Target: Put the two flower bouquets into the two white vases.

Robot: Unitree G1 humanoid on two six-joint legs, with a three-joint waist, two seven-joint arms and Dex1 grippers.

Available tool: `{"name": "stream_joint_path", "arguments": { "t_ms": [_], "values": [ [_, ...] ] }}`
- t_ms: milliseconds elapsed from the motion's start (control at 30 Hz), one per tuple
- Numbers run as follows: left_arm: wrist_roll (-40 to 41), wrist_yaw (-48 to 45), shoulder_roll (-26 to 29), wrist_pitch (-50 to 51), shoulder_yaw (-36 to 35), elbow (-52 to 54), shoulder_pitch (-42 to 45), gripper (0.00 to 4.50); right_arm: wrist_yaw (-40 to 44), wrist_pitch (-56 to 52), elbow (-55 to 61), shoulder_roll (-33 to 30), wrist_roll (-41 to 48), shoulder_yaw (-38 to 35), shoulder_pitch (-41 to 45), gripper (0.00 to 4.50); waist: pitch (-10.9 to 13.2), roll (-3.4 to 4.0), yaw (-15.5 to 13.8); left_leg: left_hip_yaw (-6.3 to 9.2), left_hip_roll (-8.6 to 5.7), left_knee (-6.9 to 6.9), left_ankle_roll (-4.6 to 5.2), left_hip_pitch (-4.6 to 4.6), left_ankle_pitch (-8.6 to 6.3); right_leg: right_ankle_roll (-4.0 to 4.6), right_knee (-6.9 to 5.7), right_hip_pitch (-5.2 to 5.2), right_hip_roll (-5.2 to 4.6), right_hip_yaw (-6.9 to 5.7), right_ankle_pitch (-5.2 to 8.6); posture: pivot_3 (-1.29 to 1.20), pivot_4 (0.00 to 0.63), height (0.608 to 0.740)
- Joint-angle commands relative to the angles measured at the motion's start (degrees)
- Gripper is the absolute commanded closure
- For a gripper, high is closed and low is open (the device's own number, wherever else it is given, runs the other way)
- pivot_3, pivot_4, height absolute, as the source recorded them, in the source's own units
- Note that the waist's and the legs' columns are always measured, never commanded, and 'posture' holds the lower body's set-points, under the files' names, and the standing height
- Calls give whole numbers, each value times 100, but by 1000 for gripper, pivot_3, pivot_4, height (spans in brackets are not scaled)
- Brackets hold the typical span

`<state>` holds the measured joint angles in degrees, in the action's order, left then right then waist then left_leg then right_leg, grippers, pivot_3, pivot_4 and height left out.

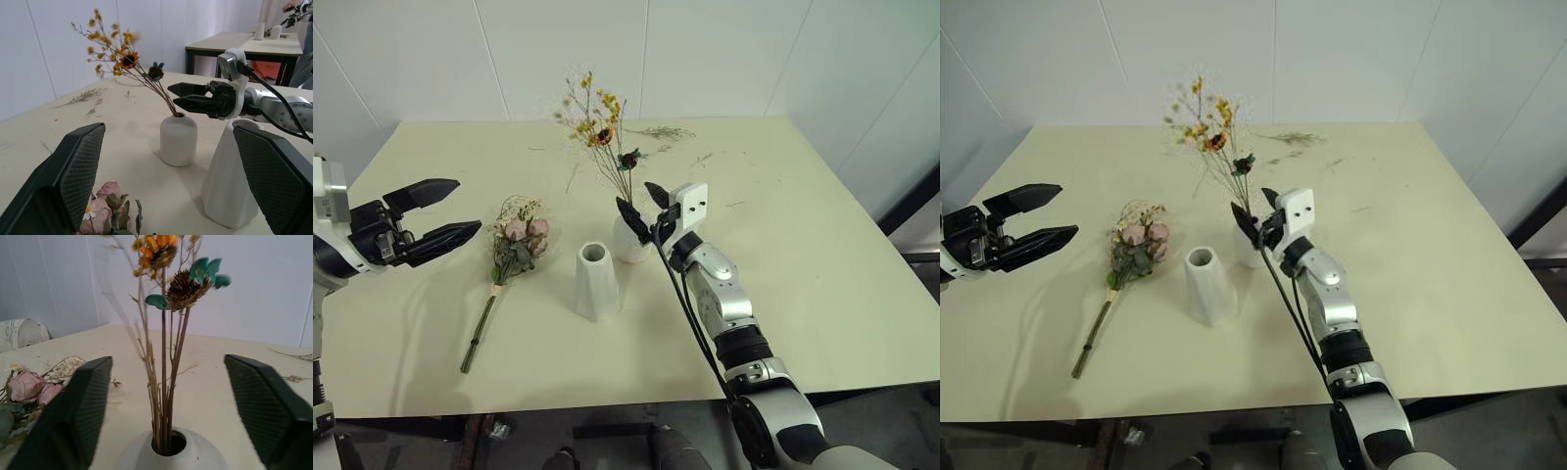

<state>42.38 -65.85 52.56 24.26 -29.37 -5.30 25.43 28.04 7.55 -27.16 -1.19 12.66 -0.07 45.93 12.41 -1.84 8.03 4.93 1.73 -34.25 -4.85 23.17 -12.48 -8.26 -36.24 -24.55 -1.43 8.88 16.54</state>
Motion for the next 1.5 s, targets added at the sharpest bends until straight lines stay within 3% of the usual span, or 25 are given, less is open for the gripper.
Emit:
{"name": "stream_joint_path", "arguments": {
  "t_ms": [33, 567, 900, 1167, 1233, 1300, 1500],
  "values": [
    [28, 38, 36, -102, -124, 71, 33, 0, 87, 148, 136, 28, -14, 48, -27, 12, 0, 0, 0, 0, 0, 0, 0, 0, 0, 0, 0, 0, 0, 0, 0, 0, 150, 740],
    [9, 75, -83, -180, 53, 37, 104, 0, 194, -531, 816, -255, -204, 288, -57, 12, 0, 0, -3, 1, 0, -1, 0, 0, 0, 0, -4, 0, 0, 0, 0, 0, 150, 740],
    [23, 313, -204, -198, -62, 256, -137, 0, 556, -1727, 2605, -1102, 176, 168, -771, 12, -1, -2, -43, 1, -1, -2, 0, 1, 0, 0, -1, 1, 0, 0, 0, 0, 150, 740],
    [-7, 378, -347, -271, 133, 171, -15, 0, 548, -2107, 2676, -1487, 176, 99, -545, 12, -1, -2, -28, 0, -1, -9, 0, -1, 0, 0, -6, 2, 1, 1, 0, 0, 150, 740],
    [-4, 375, -364, -277, 160, 158, 16, 0, 504, -2696, 2704, -1551, 185, 175, -382, 12, -1, -2, -26, 0, -1, -9, 0, -1, 0, 0, -6, 1, 1, 1, 0, 0, 150, 740],
    [10, 374, -378, -278, 187, 158, 38, 0, 489, -3951, 2789, -1676, 301, 305, -135, 12, -1, -2, -28, 0, -1, -10, 0, 0, 0, 0, -7, 1, 1, 2, 0, 0, 150, 740],
    [3, 360, -380, -295, 209, 131, 54, 0, 492, -5058, 2961, -1602, 565, 315, 462, 12, -1, -2, -28, 3, -1, -9, 0, 1, 0, 3, -7, 0, 1, 0, 2, 0, 150, 740]
  ]
}}
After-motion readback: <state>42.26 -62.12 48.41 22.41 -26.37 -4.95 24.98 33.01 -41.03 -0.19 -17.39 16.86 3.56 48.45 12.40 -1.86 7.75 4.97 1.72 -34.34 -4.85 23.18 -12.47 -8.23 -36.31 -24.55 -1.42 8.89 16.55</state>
